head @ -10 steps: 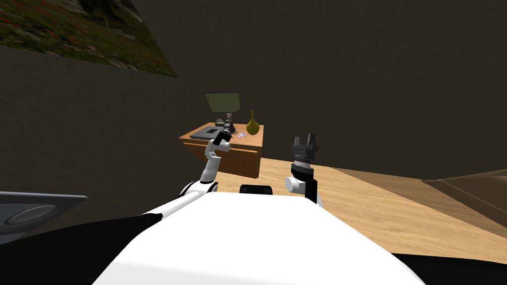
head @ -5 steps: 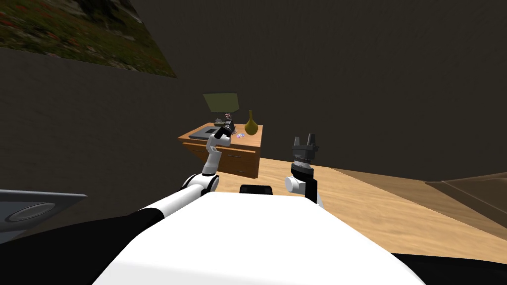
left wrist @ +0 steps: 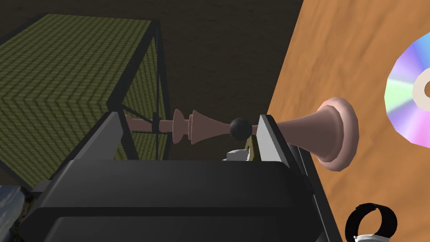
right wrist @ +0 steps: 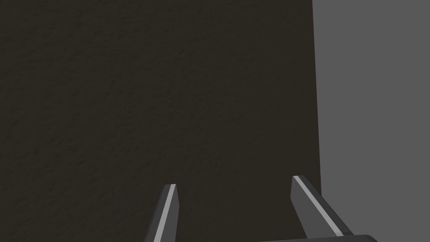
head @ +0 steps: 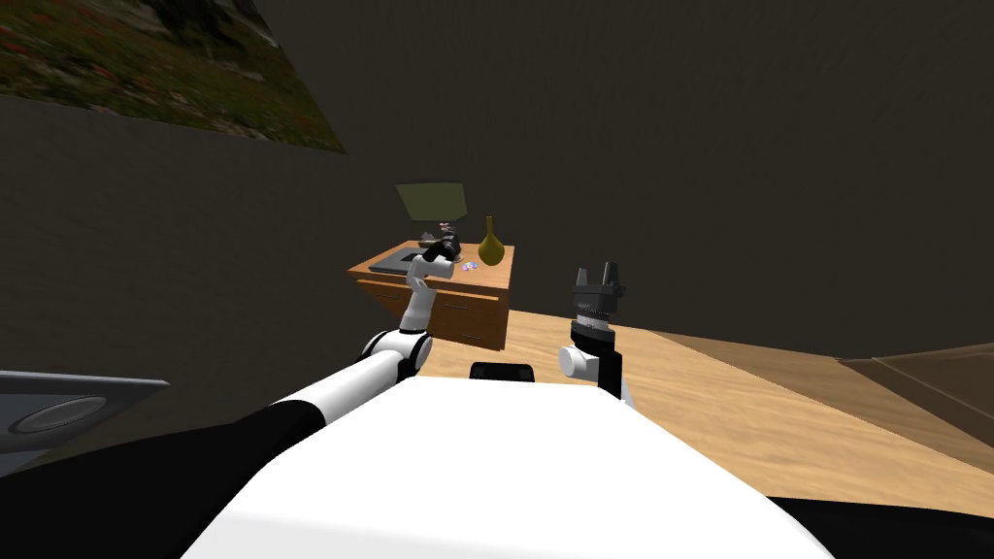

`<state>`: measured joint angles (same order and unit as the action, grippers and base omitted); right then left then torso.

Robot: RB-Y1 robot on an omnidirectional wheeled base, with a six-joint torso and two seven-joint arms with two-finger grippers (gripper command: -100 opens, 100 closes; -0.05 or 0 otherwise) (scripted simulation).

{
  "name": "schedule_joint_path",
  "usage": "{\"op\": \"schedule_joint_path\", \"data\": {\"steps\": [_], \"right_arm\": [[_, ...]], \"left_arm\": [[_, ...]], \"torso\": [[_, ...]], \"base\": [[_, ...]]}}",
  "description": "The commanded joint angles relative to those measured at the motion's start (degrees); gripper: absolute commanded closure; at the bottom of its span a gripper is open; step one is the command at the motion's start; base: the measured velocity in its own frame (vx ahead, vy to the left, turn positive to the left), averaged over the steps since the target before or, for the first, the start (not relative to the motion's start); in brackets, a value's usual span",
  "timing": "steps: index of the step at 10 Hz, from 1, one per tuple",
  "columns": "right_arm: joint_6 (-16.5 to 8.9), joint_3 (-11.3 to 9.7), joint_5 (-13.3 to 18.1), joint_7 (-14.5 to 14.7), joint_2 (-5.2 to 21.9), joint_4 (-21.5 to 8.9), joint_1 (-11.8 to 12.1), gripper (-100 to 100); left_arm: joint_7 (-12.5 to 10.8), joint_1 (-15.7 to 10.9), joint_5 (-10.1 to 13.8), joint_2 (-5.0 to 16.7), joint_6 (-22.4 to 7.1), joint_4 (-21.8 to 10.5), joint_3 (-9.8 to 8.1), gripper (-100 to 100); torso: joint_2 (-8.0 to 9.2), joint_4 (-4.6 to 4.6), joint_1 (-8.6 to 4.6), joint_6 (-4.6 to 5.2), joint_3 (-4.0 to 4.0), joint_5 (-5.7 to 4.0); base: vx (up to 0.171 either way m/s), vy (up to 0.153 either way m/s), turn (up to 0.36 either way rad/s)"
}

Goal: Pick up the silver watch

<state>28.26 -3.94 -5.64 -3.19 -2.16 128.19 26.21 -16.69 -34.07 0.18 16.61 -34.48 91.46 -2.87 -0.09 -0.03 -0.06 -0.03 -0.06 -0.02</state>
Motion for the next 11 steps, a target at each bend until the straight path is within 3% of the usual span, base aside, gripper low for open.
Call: {"op": "schedule_joint_path", "data": {"steps": [1, 2, 3, 5, 6, 8, 9, 11], "right_arm": [[0.0, 0.0, 0.0, 0.0, 0.0, 0.0, 0.0, 0], [0.0, 0.0, 0.0, 0.0, 0.0, 0.0, 0.0, 0], [0.0, 0.0, 0.0, 0.0, 0.0, 0.0, 0.0, 0], [0.0, 0.0, 0.0, 0.0, 0.0, 0.0, 0.0, 0], [0.0, 0.0, 0.0, 0.0, 0.0, 0.0, 0.0, 0], [0.0, 0.0, 0.0, 0.0, 0.0, 0.0, 0.0, 0], [0.0, 0.0, 0.0, 0.0, 0.0, 0.0, 0.0, 0], [0.0, 0.0, 0.0, 0.0, 0.0, 0.0, 0.0, 0]], "left_arm": [[-0.1, -2.2, 0.2, 0.2, -2.9, -2.1, -0.32, -100], [-0.1, -2.2, 0.2, 0.2, -3.4, -2.1, -0.32, -100], [-0.3, -4.8, 0.3, 0.4, -5.6, -4.8, -1.01, -100], [-0.3, -5.7, 0.3, 0.4, -7.5, -5.9, -1.01, -100], [-0.3, -8.3, 0.5, 0.6, -9.8, -8.5, -1.71, -100], [-0.3, -9.2, 0.5, 0.6, -11.7, -9.7, -1.71, -100], [-0.3, -11.9, 0.7, 0.8, -13.9, -12.5, -2.42, -100], [-0.2, -14.7, 0.8, 0.9, -17.1, -15.5, -3.14, -100]], "torso": [[0.0, 0.0, 0.0, 0.0, 0.0, 0.0], [0.0, 0.0, 0.0, 0.0, 0.0, 0.0], [0.04, 0.0, 0.05, 0.0, 0.02, 0.01], [0.01, -0.01, 0.03, 0.0, 0.0, 0.01], [0.03, 0.0, 0.06, 0.0, 0.01, 0.02], [0.0, -0.01, 0.06, -0.01, -0.01, 0.02], [0.03, 0.0, 0.08, -0.01, 0.01, 0.02], [-0.01, -0.01, 0.09, -0.01, -0.01, 0.03]], "base": [[0.015, -0.026, 0.015], [0.004, -0.01, -0.001], [0.012, -0.019, 0.024], [0.012, -0.014, 0.005], [0.016, -0.012, 0.021], [0.013, -0.01, 0.005], [0.019, -0.002, 0.017], [0.022, -0.001, 0.018]]}}
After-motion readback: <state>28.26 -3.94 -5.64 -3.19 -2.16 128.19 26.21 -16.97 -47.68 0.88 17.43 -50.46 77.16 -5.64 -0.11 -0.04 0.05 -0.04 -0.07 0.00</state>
